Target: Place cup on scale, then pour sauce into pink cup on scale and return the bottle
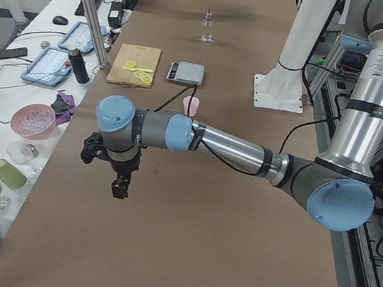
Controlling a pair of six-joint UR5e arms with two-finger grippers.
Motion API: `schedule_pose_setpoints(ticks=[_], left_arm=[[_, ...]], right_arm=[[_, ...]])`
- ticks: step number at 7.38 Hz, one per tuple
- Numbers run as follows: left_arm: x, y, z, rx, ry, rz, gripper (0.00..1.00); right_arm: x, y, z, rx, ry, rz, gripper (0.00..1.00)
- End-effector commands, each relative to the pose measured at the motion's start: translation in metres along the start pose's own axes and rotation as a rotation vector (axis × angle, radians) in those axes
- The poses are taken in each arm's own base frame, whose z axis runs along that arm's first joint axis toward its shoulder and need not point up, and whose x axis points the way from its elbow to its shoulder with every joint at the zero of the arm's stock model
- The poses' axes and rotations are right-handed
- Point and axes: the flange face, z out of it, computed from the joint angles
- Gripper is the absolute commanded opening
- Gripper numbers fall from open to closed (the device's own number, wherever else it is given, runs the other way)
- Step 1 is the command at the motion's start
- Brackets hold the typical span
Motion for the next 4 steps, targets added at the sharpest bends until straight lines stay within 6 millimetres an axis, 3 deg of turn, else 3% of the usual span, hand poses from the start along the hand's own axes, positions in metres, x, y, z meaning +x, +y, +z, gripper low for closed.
schedule_pose_setpoints(ticks=[1, 2, 3, 4], left_arm=[[0.036, -0.007, 0.003, -0.003, 0.002, 0.066, 0.99], [0.055, -0.01, 0.008, -0.009, 0.002, 0.102, 0.99], [0.069, -0.009, 0.001, 0.005, 0.008, 0.083, 0.99], [0.111, -0.007, 0.004, 0.007, 0.009, 0.018, 0.99]], right_arm=[[-0.003, -0.001, -0.002, 0.005, -0.001, -0.005, 1.0], [-0.002, 0.0, -0.001, 0.004, -0.001, -0.004, 1.0], [-0.003, -0.001, -0.002, 0.005, -0.001, -0.006, 1.0], [-0.004, -0.003, -0.004, 0.01, 0.001, -0.006, 1.0]])
